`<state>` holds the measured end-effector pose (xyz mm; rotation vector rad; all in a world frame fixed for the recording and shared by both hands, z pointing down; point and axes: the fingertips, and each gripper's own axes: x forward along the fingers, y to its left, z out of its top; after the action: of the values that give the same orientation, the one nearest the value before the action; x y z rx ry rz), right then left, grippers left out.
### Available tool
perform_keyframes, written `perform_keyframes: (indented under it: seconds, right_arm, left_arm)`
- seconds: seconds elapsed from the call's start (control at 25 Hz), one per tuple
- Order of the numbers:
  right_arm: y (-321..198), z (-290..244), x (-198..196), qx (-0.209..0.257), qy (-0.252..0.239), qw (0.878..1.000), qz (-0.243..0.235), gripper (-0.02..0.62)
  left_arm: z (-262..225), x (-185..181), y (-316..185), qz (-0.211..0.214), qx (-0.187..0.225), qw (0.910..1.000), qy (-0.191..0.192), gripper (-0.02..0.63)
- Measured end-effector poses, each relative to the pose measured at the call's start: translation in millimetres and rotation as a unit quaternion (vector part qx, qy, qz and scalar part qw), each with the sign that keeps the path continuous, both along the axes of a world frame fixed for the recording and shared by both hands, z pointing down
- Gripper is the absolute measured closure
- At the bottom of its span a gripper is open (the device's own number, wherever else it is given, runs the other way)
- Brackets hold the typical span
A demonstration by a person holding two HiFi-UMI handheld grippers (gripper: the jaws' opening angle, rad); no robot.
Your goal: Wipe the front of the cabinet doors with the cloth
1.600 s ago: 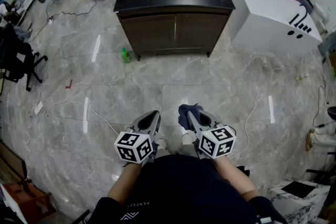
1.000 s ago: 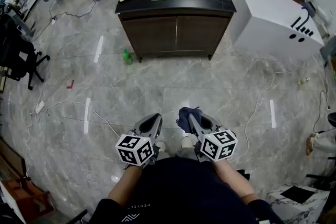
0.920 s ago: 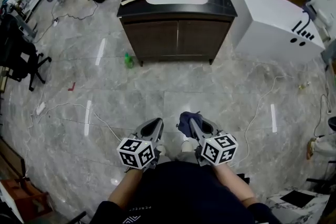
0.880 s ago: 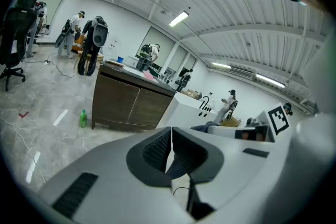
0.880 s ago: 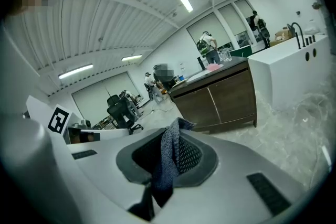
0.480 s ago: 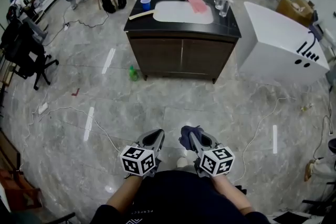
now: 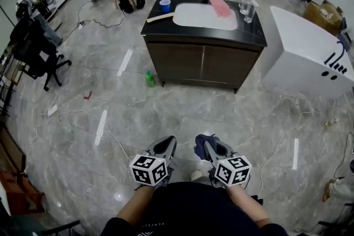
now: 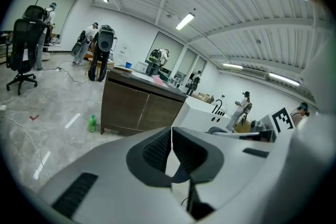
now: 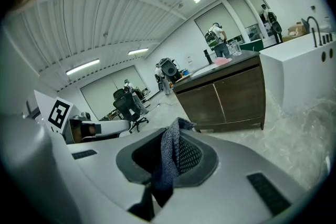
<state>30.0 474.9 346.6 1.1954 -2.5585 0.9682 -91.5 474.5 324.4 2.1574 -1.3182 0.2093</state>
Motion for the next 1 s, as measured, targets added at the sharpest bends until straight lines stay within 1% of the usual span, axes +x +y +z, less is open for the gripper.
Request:
perform_keyframes:
  seconds: [0.16, 0.36, 0.52, 0.76, 0.88, 1.0]
  right_arm:
    - [-24.6, 5.8, -20.3, -0.005, 0.008, 1.000, 0.005, 0.545]
    - [-65.8, 11.6, -66.0, -0.012, 0.020, 1.000, 0.015, 0.545]
    - [-101.9, 13.2, -110.3, -0.016, 0.025, 0.999, 0.030, 0.545]
    - [-141.0, 18.1, -166.7, -0.022, 0.039, 0.998, 0.045, 0.545]
    - [-155.7, 19.6, -181.7, -0.021, 0.046, 0.997, 0.053, 0.545]
    - [-168.3, 20.1, -182.5, -0.029, 0.051, 0.996, 0.065, 0.545]
  left_arm:
    - [2.1, -27.2, -25.9, -0.009, 0.004, 0.9999, 0.008, 0.592]
    - [8.6, -79.9, -68.9, -0.012, 0.001, 0.9997, 0.020, 0.592]
    - [12.9, -129.4, -106.5, -0.005, -0.009, 0.9997, 0.023, 0.592]
    - [23.2, -186.9, -150.8, 0.018, -0.023, 0.9992, 0.026, 0.592]
    - [31.7, -208.3, -172.9, 0.028, -0.029, 0.9989, 0.025, 0.592]
    - [35.0, -213.4, -191.8, 0.036, -0.035, 0.9983, 0.029, 0.592]
